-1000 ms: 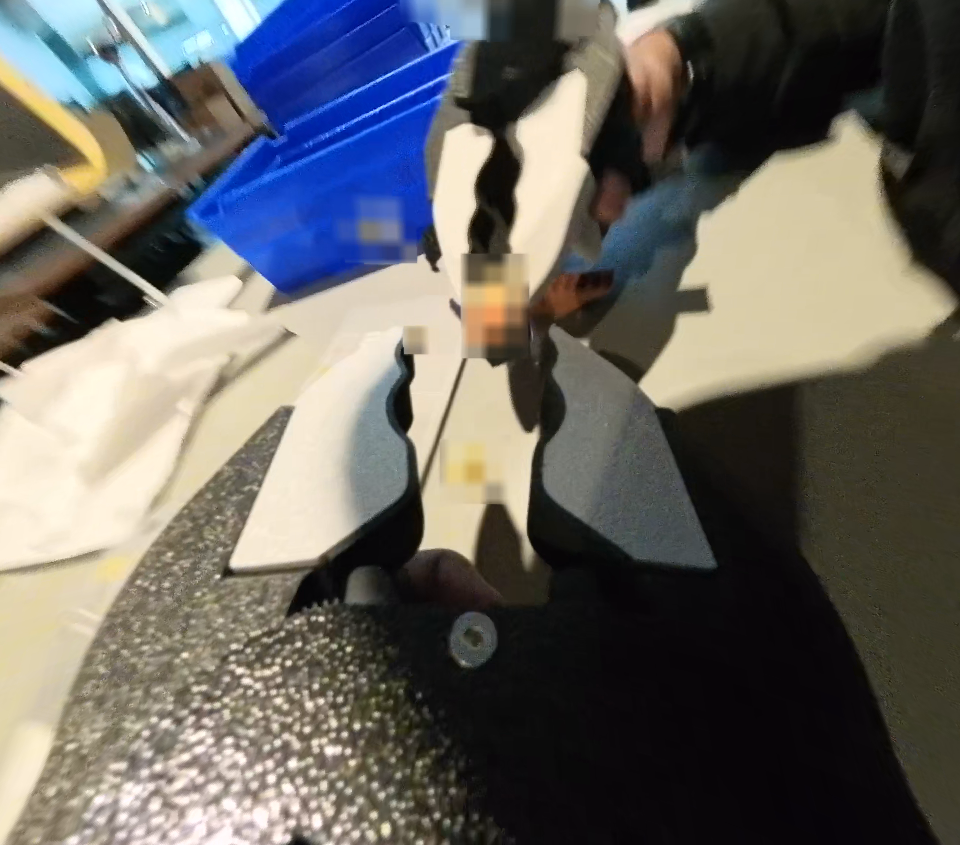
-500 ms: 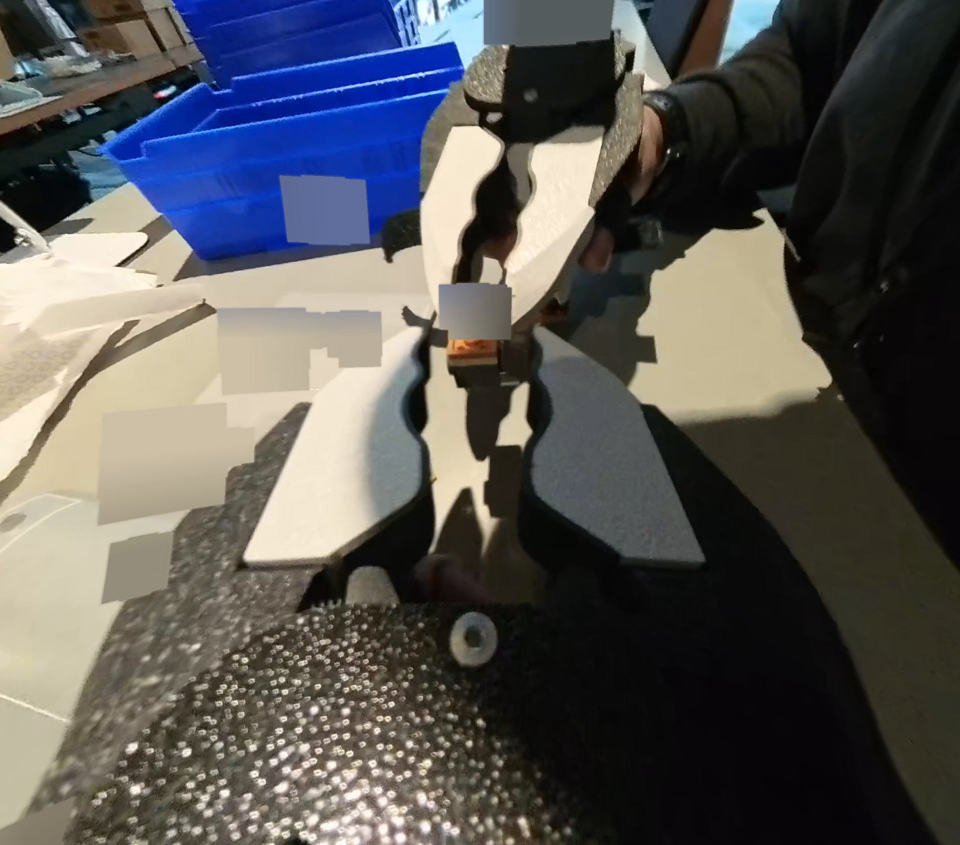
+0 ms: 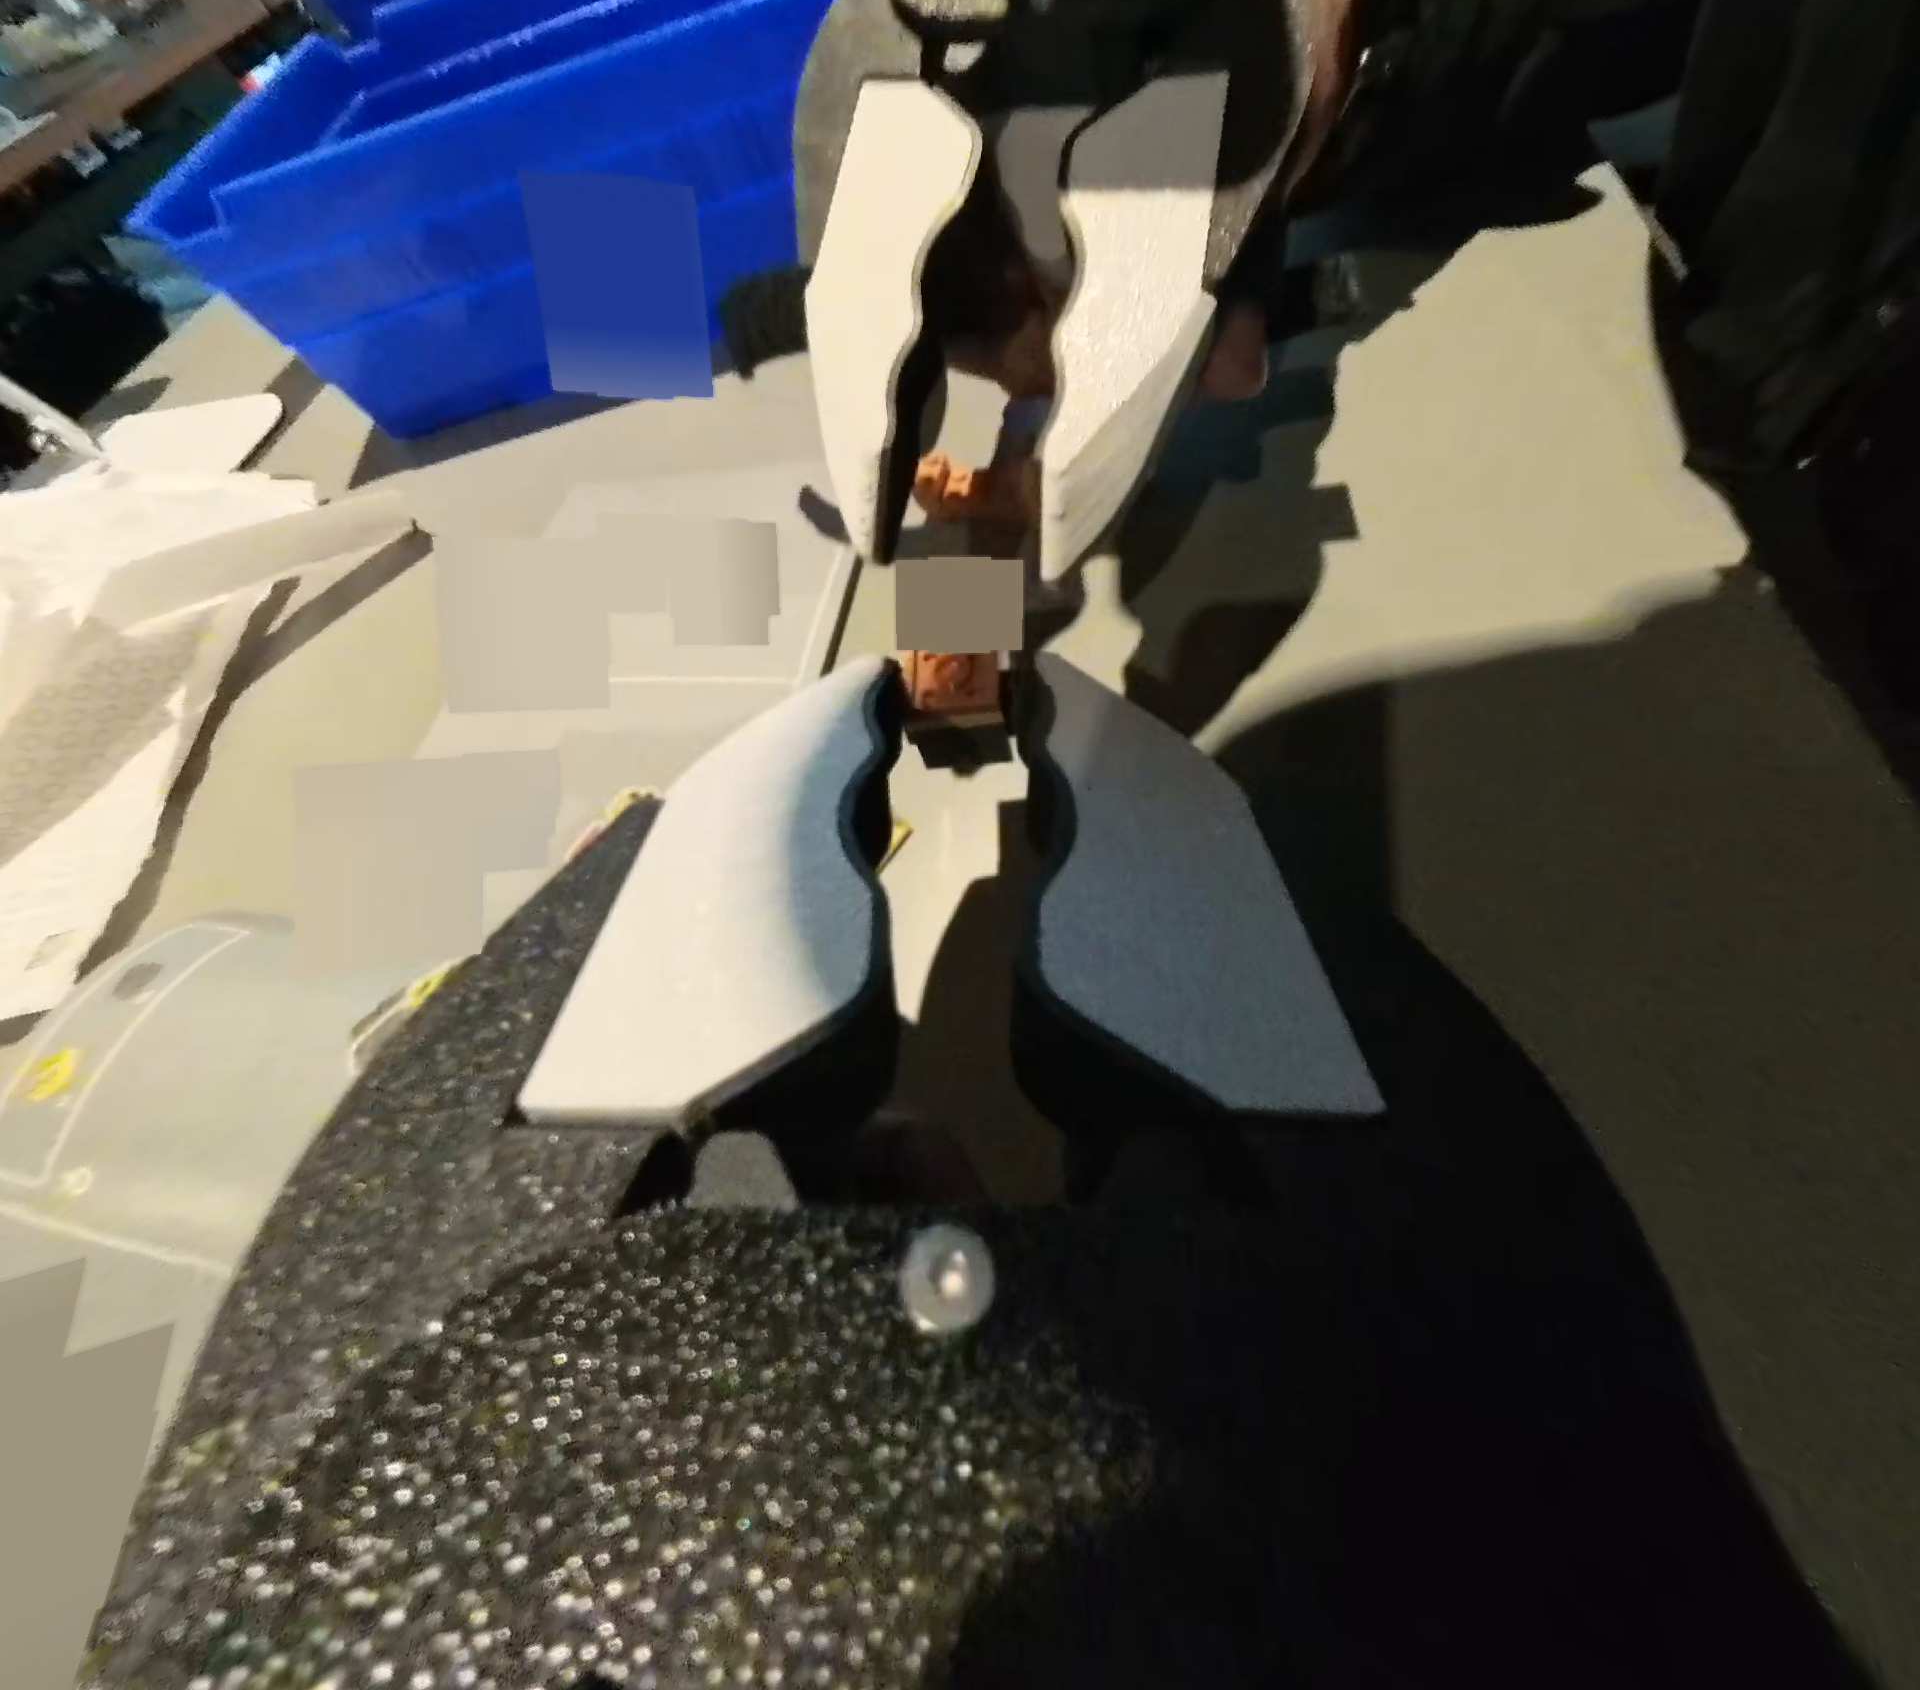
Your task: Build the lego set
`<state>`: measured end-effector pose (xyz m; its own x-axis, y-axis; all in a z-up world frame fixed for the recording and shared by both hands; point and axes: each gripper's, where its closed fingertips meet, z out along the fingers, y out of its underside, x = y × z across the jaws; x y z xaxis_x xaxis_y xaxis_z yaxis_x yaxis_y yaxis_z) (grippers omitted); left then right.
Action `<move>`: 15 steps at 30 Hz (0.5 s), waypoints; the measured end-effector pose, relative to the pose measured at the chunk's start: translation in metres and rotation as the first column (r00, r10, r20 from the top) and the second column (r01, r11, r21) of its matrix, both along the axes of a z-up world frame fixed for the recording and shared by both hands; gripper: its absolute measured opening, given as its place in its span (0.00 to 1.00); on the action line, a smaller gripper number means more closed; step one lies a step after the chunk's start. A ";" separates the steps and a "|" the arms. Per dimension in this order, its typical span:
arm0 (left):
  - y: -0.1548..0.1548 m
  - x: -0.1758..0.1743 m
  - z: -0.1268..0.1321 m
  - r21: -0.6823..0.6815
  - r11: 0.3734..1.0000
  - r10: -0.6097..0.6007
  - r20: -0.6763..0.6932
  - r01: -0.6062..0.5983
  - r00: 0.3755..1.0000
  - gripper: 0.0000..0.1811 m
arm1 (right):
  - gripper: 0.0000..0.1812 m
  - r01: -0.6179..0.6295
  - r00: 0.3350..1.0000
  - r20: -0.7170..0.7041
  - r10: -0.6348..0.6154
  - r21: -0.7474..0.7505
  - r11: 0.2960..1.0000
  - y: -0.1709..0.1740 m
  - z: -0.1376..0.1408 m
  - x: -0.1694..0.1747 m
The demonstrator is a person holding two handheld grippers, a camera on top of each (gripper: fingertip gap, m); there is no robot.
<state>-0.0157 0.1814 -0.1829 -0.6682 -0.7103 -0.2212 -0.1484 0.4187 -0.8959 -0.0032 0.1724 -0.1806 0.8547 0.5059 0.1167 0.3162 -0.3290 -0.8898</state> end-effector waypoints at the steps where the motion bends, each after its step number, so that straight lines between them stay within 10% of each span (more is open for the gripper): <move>1: 0.005 0.000 -0.002 0.015 1.000 0.011 -0.015 -0.011 1.000 0.12 | 0.16 -0.006 1.000 0.017 0.006 -0.014 1.000 0.000 -0.003 0.001; 15: 0.033 -0.001 -0.018 0.110 0.991 0.082 -0.061 -0.075 0.995 0.11 | 0.14 -0.028 0.923 0.376 0.076 -0.130 0.991 0.012 -0.035 0.023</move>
<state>-0.0171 0.2140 -0.2009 -0.6271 -0.7352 -0.2572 -0.2409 0.4970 -0.8336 0.0197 0.1845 -0.2156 0.7303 0.5788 0.3628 0.6418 -0.3995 -0.6546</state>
